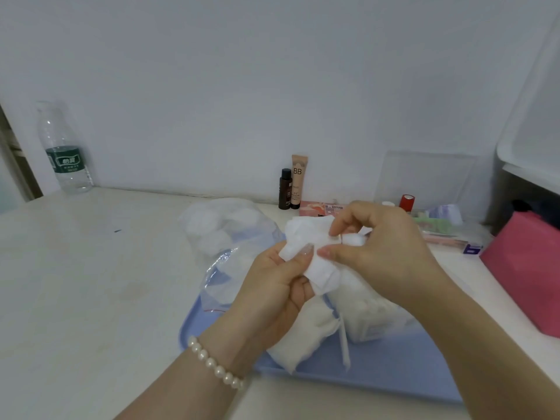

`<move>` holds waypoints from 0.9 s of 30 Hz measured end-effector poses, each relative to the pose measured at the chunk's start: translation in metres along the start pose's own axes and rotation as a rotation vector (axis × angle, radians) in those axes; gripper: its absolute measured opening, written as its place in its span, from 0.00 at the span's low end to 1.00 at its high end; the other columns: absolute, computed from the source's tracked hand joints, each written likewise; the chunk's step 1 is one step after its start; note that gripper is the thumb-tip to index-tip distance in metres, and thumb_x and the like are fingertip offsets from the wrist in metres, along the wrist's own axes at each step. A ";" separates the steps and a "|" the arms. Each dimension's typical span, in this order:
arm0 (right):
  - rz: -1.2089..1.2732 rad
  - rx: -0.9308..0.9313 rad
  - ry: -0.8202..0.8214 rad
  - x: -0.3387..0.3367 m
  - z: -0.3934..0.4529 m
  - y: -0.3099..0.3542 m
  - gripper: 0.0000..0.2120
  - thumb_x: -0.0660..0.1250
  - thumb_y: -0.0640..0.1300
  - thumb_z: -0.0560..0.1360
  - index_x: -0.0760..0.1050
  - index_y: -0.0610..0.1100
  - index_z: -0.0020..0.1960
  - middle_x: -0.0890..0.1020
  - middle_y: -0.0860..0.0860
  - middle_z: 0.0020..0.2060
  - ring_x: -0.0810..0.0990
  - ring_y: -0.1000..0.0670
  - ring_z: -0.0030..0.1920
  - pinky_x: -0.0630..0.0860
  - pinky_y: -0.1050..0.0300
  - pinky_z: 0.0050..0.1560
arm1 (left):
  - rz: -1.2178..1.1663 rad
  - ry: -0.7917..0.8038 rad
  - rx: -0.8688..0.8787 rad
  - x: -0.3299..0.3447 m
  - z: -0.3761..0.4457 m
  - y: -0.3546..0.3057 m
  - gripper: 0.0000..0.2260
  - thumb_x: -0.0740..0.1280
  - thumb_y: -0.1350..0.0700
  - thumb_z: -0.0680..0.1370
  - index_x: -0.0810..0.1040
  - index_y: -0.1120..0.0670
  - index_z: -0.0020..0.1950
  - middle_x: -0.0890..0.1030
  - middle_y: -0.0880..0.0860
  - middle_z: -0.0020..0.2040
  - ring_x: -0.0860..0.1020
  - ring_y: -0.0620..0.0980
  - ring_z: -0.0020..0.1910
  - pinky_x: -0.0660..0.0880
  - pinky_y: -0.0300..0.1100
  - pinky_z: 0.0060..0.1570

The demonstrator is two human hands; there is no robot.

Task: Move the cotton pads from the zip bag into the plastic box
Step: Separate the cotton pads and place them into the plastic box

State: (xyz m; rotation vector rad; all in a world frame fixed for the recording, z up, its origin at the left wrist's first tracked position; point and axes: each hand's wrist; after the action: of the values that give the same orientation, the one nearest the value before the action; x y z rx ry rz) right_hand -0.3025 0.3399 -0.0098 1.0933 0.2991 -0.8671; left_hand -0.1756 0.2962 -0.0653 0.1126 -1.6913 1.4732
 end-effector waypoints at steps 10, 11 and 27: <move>-0.140 0.001 0.061 0.005 -0.003 0.001 0.14 0.75 0.44 0.66 0.70 0.55 0.35 0.74 0.62 0.38 0.72 0.61 0.42 0.64 0.73 0.40 | -0.237 0.129 -0.129 -0.001 -0.004 -0.004 0.18 0.63 0.52 0.73 0.81 0.63 0.55 0.81 0.61 0.54 0.81 0.54 0.49 0.78 0.47 0.50; -0.147 -0.016 0.060 0.006 -0.003 0.001 0.14 0.75 0.44 0.67 0.70 0.55 0.34 0.74 0.62 0.39 0.72 0.60 0.43 0.64 0.74 0.41 | -0.248 0.123 -0.140 -0.001 -0.004 -0.004 0.20 0.62 0.50 0.73 0.80 0.64 0.56 0.81 0.62 0.54 0.81 0.55 0.49 0.78 0.47 0.51; 0.910 0.453 0.011 -0.013 0.010 -0.009 0.04 0.68 0.33 0.70 0.74 0.40 0.41 0.80 0.48 0.27 0.76 0.54 0.21 0.70 0.65 0.20 | -0.207 -0.003 -0.167 -0.001 0.002 -0.001 0.18 0.61 0.67 0.70 0.74 0.69 0.60 0.79 0.67 0.56 0.83 0.56 0.47 0.80 0.46 0.48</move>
State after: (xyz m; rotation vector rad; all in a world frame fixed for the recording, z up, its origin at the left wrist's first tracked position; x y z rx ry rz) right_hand -0.3201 0.3357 -0.0030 1.4649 -0.3991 -0.1002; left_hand -0.1751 0.2942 -0.0645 0.1934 -1.7412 1.1759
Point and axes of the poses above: each hand's wrist, its own z-axis towards the middle knuckle, its own x-axis out of the palm, y = z × x
